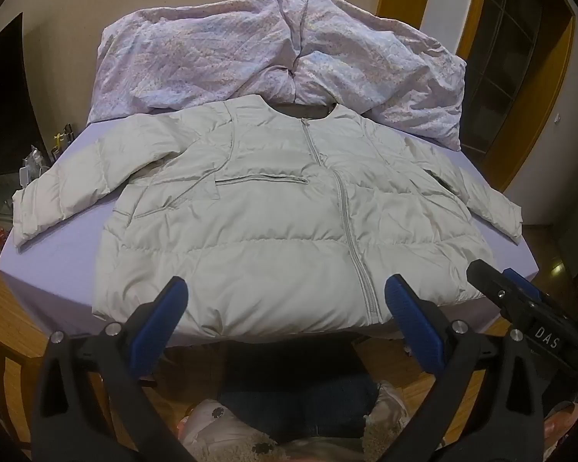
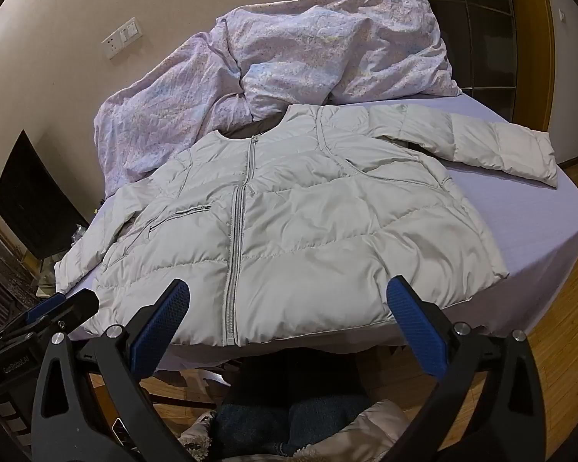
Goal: Fold large clothes
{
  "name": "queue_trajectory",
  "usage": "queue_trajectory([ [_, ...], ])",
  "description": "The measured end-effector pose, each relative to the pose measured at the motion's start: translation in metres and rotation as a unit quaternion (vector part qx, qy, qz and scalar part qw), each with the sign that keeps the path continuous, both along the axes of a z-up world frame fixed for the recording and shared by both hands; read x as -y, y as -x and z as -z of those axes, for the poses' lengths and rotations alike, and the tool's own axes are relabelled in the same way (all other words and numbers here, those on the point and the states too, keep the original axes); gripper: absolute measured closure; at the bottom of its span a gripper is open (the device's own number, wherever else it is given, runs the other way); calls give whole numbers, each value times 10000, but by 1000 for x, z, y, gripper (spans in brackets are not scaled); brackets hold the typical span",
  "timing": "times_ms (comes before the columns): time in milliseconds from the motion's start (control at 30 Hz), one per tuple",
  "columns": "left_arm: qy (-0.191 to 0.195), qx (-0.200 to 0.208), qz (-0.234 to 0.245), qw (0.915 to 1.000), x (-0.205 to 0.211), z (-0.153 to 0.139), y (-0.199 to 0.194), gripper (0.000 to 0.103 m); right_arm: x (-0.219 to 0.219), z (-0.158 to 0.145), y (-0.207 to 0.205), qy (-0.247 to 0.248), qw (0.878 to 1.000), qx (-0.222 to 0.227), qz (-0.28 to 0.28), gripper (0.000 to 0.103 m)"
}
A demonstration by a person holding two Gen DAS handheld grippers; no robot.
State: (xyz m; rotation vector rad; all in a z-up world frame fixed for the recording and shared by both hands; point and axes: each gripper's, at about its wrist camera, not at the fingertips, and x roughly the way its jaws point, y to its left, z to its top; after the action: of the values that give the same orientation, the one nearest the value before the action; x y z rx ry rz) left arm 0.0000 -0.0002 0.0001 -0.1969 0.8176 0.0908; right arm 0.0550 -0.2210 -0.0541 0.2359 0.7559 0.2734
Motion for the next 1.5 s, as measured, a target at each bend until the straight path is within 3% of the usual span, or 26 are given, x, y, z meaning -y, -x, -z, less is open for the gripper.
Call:
queue_trajectory([
  [1500,-12,-11,6,10000,0,0,0,2,0,3,-2,-16,10000,-29,-3,1],
])
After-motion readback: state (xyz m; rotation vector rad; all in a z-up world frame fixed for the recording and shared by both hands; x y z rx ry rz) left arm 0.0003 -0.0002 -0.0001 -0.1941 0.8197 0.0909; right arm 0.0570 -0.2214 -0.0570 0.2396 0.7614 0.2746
